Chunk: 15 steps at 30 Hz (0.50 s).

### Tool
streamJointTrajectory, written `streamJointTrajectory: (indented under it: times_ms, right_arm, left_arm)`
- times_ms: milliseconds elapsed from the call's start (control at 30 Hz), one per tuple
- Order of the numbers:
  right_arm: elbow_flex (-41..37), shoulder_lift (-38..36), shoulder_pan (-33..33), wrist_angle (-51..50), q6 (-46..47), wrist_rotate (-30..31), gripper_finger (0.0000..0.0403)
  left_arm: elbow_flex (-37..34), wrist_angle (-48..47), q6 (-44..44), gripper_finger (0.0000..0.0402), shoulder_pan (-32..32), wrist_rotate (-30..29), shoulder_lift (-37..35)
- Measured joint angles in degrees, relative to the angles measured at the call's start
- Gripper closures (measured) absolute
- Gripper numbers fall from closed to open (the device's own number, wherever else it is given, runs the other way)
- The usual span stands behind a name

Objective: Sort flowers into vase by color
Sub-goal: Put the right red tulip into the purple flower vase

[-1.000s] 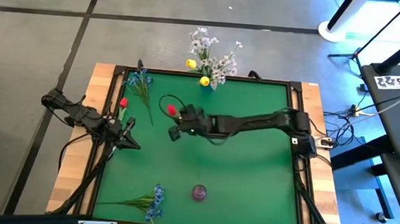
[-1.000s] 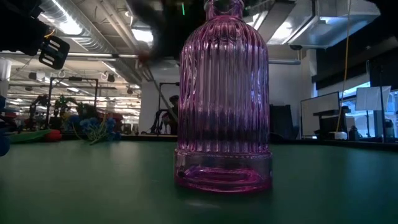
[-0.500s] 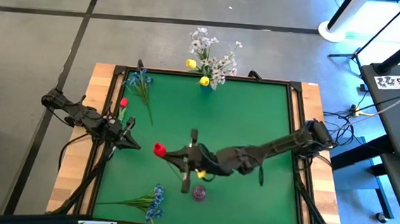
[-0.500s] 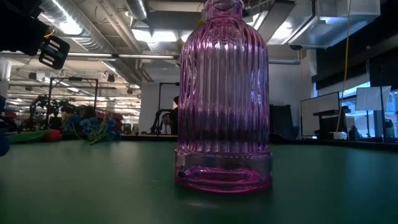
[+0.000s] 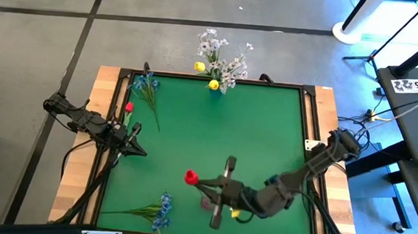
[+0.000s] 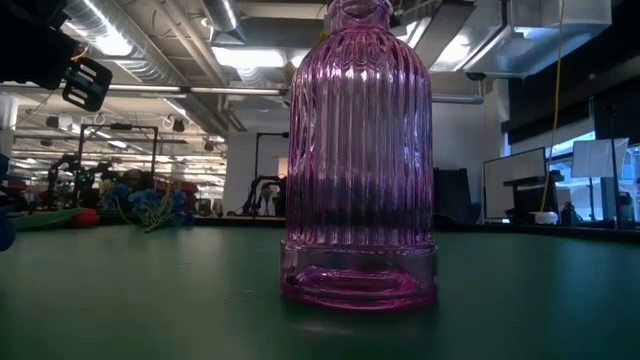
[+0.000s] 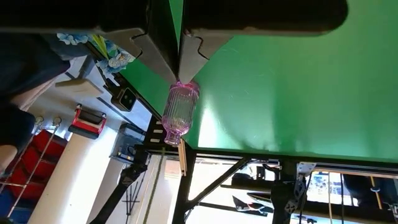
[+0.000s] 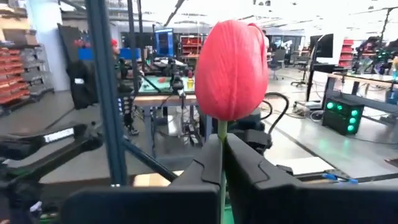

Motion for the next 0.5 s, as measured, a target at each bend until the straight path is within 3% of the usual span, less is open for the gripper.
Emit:
streamJointTrajectory:
  times_ms: [233,500]
  right_arm:
    - [-5.30,0.01,-0.01,13.04,-7.07,4.51,0.0394]
    - [-5.75,-0.13,0.06,15.30,-8.95,5.19,0.0394]
  left_arm:
    - [0.00,0.00,0.00,0.0392,0.01,0.00,0.01]
    - [0.00,0.00,0.00,0.0392,0.01,0.00,0.00]
